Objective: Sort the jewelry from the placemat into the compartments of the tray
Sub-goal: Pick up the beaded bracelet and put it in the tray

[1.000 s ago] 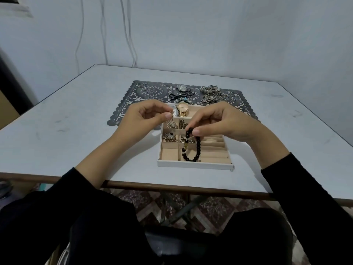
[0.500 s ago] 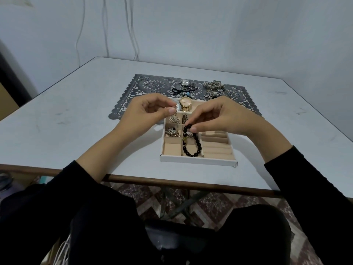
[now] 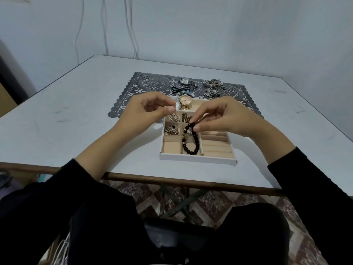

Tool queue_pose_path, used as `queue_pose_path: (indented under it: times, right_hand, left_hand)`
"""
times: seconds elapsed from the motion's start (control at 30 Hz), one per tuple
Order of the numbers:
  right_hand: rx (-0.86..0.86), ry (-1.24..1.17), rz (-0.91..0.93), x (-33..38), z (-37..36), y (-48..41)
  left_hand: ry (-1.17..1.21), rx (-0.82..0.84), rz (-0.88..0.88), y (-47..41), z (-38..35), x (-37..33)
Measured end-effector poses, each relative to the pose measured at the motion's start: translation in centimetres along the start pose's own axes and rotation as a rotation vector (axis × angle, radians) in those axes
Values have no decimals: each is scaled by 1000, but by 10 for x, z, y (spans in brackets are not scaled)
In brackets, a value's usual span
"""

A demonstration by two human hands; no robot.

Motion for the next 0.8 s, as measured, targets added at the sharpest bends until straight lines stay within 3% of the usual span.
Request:
queue_pose_path:
  times: [0.63, 0.8]
  right_hand:
    - [267, 406, -38, 9, -30, 8]
    - [186, 307, -65, 8, -16, 12]
  left_hand:
    - [-41, 10, 2, -1, -1, 4]
    - [-33, 13, 1, 1, -1, 4]
Point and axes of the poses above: each hand's wrist, its own y-axis away from the middle knuckle, its own z-axis out of the back of the hand, x = y × z, the point moved 8 cm from there along -y, towards the middle knuckle, and after that the axes turned 10 degrees about y, right-handed, at the moved point
